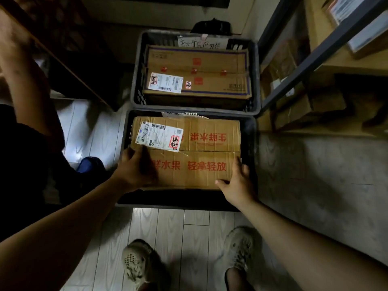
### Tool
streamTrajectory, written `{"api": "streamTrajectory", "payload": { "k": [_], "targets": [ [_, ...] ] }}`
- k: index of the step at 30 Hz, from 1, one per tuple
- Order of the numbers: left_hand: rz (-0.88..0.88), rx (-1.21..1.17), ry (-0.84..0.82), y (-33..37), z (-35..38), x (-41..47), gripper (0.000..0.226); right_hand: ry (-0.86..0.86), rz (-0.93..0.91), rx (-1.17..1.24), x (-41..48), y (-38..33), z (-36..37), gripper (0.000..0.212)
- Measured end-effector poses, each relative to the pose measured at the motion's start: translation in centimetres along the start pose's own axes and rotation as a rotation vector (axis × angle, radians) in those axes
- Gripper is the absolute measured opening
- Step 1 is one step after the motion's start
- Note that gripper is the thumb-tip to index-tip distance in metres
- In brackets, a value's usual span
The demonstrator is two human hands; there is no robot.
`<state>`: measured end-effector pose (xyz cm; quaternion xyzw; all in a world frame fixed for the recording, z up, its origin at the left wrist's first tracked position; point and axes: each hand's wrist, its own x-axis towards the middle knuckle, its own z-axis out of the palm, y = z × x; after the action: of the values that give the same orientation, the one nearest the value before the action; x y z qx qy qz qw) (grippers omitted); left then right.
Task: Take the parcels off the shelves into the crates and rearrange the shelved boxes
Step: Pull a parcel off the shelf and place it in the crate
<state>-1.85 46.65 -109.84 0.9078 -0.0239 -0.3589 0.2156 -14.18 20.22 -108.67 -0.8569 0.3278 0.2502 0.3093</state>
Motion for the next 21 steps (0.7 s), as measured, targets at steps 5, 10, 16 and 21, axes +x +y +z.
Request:
{"api": "streamTrajectory", "payload": {
  "k": [5,10,16,21],
  "targets": [
    [-0.021,0.161,-0.021,-1.2,3.3,4.0,0.107,-0.022,-0.027,-0.09,4.2,0.8,2.7,0.09],
    [-0.045,0.146,0.044,-3.4,6.3,7.4,0.097,-0.057,-0.035,-0.118,7.8,2.1,5.6,0.09],
    [0.02,0.217,0.059,-5.5,8.3,9.4,0.114,-0.04,-0.112,-0.093,9.0,3.5,8.7,0.086],
    [0.112,0.292,0.132,-6.8,7.2,10.7,0.102,0.018,-0.175,-0.04,9.6,2.7,9.3,0.077]
  ]
}}
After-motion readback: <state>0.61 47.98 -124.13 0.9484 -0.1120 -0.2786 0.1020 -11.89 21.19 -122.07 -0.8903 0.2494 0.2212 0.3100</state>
